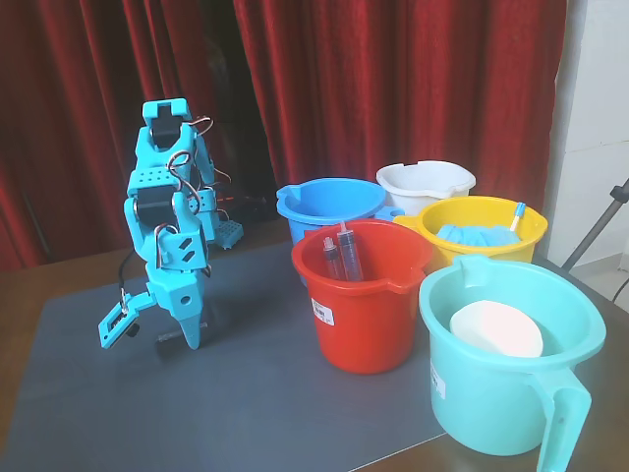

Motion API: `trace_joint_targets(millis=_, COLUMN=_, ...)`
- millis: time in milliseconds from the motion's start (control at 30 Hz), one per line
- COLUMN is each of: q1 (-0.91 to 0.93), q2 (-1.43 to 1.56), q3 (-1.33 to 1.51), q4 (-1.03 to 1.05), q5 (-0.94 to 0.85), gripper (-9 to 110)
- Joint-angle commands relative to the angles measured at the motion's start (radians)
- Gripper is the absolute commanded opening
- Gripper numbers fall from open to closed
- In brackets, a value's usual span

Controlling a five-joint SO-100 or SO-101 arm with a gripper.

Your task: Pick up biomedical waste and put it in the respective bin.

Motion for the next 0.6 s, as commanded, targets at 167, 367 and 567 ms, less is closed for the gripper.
trace_joint_targets(millis=167, q1=0.064, q2=-0.009, q3=0.112, q4=-0.121, q5=-0.028, gripper=44)
trace_joint_targets(millis=367, q1=0.064, q2=-0.012, q3=0.133, q4=-0.126, q5=-0.028, gripper=44)
trace_joint_targets(millis=567, q1=0.061, q2=0.0, q3=0.316, q4=-0.341, q5=-0.032, gripper=45)
